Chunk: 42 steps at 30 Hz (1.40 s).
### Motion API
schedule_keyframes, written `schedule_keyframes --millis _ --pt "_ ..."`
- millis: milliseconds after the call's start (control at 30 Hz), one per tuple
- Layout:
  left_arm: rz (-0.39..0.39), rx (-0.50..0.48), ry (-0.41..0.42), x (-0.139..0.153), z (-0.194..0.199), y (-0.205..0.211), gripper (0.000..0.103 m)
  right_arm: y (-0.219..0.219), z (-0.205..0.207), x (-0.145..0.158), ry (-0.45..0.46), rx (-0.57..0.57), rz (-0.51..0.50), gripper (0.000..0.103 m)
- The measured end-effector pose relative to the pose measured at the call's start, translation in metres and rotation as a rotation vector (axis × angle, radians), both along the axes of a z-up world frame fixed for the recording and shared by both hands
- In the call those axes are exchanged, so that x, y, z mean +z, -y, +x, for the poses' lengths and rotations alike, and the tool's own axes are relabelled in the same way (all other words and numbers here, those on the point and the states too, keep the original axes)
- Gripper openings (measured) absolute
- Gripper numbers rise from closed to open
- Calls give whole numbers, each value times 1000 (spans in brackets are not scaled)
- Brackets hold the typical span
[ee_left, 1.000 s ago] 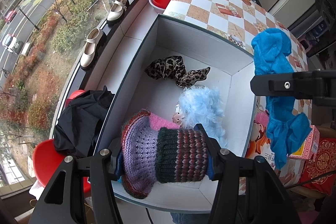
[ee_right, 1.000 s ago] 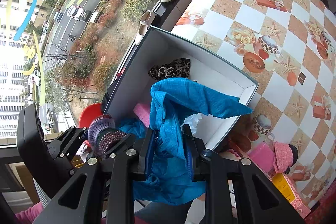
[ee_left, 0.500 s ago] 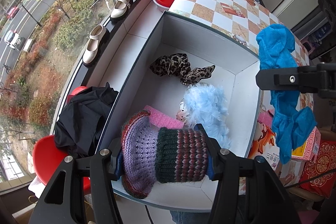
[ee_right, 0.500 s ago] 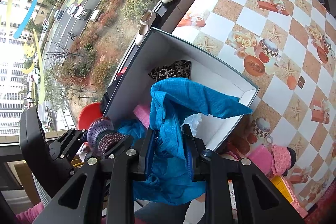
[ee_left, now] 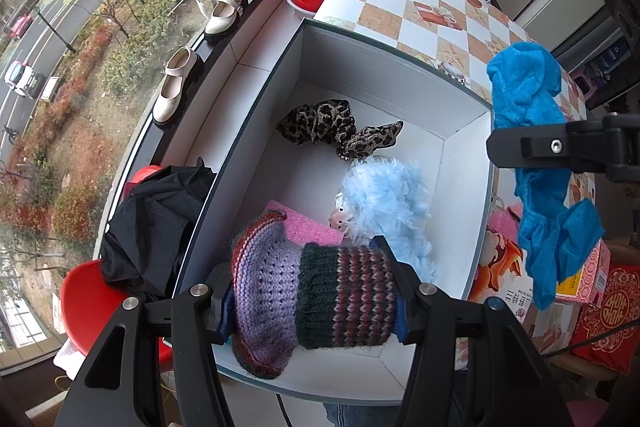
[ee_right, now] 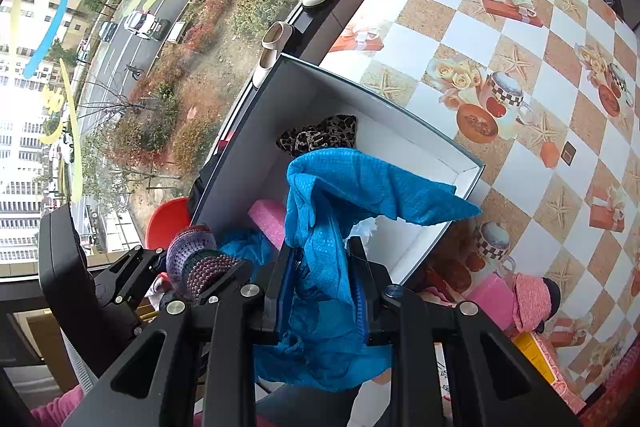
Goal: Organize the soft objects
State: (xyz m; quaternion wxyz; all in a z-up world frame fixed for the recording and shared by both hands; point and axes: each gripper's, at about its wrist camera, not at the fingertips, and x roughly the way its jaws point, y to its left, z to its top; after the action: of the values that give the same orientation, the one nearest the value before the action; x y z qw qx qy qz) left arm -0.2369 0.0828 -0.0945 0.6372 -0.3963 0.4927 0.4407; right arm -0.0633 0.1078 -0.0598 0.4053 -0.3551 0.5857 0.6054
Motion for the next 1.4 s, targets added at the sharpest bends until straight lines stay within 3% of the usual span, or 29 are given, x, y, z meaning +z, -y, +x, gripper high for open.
schedule_keyframes --millis 400,500,533,600,700,833,1033,1400 --pt "-2 0 1 -2 1 1 60 -3 -6 -1 16 19 4 26" --pt "34 9 -31 1 1 3 72 -6 -8 0 36 33 12 31" --pt "44 12 -43 2 2 3 77 -7 -9 1 45 42 16 39" --pt "51 10 -4 6 0 2 78 -7 -11 3 85 51 32 102" --pt "45 39 60 11 -6 -1 78 -5 -10 9 115 58 55 103" --pt "12 54 -31 9 -3 -7 80 2 -9 8 141 66 38 103" --pt "29 76 4 16 -6 -4 80 11 -7 9 147 54 36 103" --pt "24 94 -9 17 -9 -1 80 19 -10 10 150 58 33 103"
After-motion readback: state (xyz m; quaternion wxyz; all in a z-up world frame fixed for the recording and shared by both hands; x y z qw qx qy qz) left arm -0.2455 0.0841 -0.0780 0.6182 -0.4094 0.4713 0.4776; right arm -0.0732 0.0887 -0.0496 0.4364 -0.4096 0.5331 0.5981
